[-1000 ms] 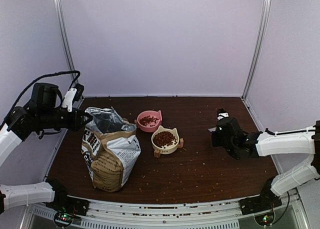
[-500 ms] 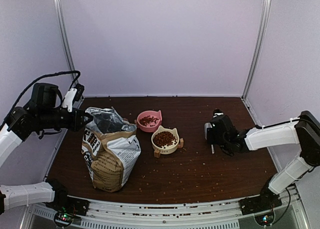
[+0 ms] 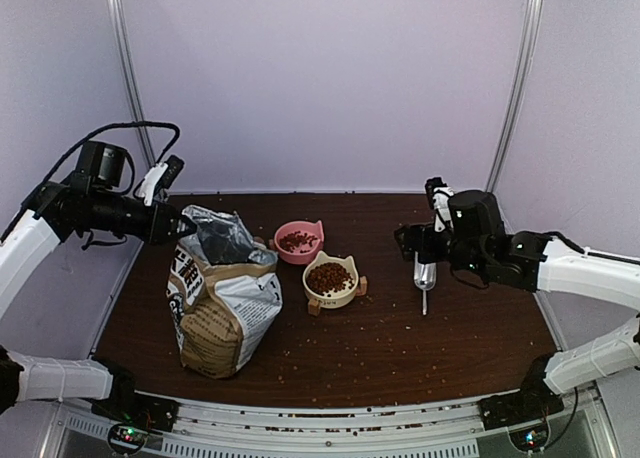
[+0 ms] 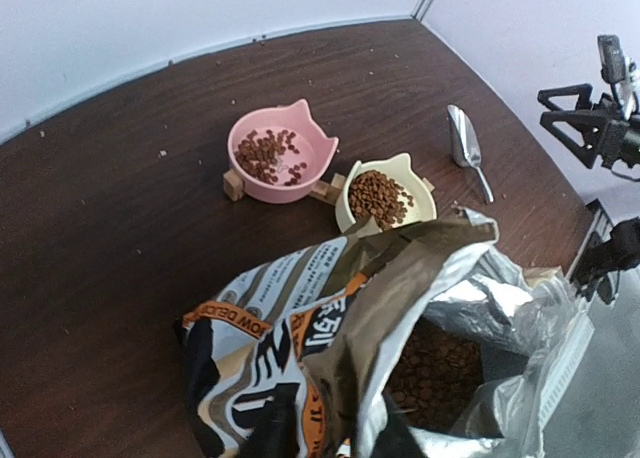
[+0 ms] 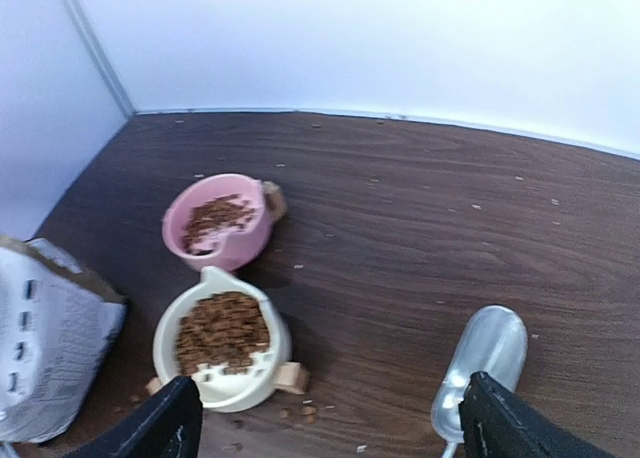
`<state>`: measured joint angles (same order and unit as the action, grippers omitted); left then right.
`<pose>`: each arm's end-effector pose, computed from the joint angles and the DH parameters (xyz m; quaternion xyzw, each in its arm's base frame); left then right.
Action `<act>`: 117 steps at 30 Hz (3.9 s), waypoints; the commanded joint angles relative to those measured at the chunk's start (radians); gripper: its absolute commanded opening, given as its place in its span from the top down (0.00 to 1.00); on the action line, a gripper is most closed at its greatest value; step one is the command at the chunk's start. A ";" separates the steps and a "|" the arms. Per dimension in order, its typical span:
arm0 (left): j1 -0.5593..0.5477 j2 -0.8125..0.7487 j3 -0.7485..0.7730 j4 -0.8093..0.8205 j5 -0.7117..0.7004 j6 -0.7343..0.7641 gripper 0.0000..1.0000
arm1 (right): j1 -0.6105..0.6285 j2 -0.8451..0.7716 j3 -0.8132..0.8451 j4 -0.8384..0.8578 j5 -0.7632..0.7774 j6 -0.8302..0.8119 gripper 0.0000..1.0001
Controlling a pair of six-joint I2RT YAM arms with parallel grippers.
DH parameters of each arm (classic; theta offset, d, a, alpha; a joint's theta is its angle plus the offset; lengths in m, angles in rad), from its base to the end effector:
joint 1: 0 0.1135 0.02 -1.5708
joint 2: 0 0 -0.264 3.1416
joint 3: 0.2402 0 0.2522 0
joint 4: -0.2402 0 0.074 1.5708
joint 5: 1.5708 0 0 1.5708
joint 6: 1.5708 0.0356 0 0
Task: Serve the pet food
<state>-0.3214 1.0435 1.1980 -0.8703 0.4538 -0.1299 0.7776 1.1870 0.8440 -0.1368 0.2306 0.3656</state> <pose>0.1848 -0.0780 0.3691 0.1776 0.8737 -0.2899 0.3479 0.1970 0.1825 0.2823 -0.1153 0.8434 0.1961 0.4867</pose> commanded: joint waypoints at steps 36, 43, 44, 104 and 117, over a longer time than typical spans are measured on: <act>-0.273 -0.361 -0.320 0.164 -0.147 -0.243 0.44 | 0.595 0.816 0.760 0.122 -0.198 0.056 0.41; -0.293 -0.387 -0.317 0.144 -0.135 -0.186 1.00 | 0.590 0.681 0.723 0.026 -0.067 0.028 0.25; -0.293 -0.397 -0.313 0.138 -0.137 -0.179 1.00 | 0.588 0.654 0.722 -0.002 -0.039 0.020 0.23; -0.260 -0.474 0.059 -0.223 -0.774 0.000 1.00 | 0.431 0.630 1.123 -0.413 -0.180 0.090 0.45; -0.260 -0.456 0.047 -0.222 -0.846 -0.030 1.00 | 0.389 0.665 0.779 -0.071 -0.353 0.020 0.31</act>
<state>-0.5903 0.5968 1.2236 -1.2865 -0.3027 -0.1478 1.1656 1.8008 1.6535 -0.3500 -0.0105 0.4240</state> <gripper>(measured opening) 0.012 0.677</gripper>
